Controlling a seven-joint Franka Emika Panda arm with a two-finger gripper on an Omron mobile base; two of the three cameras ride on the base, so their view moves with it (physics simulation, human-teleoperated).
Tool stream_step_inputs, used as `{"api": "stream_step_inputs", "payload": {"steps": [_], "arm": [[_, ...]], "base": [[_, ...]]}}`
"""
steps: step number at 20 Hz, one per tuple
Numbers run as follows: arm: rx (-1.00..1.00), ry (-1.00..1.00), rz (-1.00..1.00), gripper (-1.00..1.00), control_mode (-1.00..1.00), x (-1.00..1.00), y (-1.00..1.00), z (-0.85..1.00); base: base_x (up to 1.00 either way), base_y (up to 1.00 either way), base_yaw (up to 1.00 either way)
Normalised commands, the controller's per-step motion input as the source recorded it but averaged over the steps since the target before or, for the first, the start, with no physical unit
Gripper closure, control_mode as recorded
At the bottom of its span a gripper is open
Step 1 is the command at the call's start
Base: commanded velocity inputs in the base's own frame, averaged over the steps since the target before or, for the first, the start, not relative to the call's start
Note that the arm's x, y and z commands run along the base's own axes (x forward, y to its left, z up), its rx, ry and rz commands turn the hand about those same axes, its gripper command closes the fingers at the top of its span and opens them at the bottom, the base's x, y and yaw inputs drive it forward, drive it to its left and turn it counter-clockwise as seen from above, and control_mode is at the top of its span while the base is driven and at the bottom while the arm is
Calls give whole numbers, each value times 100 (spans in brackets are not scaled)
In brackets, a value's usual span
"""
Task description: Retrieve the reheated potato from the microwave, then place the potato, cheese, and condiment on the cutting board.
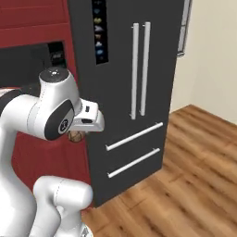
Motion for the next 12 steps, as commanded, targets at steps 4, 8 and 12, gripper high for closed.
{"api": "stream_step_inputs", "payload": {"steps": [4,8,12], "arm": [[0,0,0,100,100,0,0,0],[0,0,0,100,100,0,0,0],[0,0,0,100,100,0,0,0]], "base": [[0,0,-93],[0,0,-94],[0,0,-94]]}}
